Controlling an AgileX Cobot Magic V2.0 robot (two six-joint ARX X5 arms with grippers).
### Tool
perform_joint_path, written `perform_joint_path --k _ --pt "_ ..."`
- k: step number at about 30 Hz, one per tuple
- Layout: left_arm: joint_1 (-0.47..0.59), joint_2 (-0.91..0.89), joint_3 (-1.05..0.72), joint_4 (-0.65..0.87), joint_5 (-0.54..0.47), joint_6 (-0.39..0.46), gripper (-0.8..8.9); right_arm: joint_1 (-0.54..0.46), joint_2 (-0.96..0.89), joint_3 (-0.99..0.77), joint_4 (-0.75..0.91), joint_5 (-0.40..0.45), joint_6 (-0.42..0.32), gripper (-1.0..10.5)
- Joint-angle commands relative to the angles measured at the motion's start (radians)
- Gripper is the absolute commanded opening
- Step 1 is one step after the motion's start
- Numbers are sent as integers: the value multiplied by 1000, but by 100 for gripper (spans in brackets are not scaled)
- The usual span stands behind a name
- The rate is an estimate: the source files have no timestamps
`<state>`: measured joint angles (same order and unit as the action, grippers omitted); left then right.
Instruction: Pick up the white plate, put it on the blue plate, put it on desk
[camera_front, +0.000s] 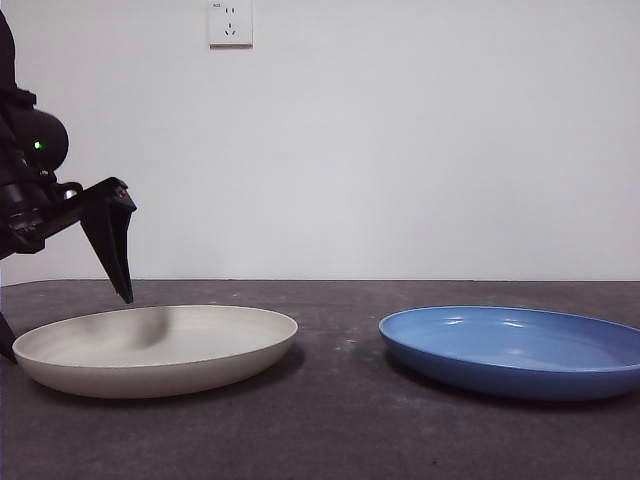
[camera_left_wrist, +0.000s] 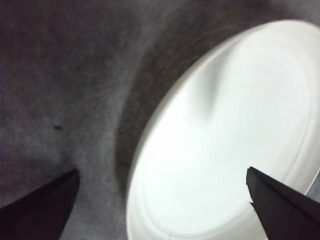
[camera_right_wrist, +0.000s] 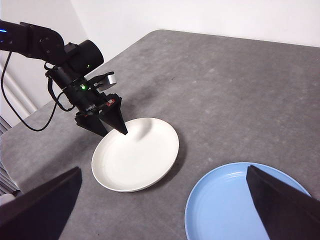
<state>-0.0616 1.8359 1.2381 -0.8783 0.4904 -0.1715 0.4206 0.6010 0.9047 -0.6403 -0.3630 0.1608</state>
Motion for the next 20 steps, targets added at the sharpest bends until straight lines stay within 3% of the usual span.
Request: perform_joint_path --k 1,6,15,20 --pt "-5 42 14 -12 0 23 508 7 5 15 8 4 -4 545" --pt "-6 44 14 -13 0 29 261 7 5 15 7 4 -4 545" --pt "-6 44 14 -14 0 30 47 7 5 15 7 4 -4 545" --pt "-6 44 14 -13 -5 37 16 7 5 15 7 4 -4 545"
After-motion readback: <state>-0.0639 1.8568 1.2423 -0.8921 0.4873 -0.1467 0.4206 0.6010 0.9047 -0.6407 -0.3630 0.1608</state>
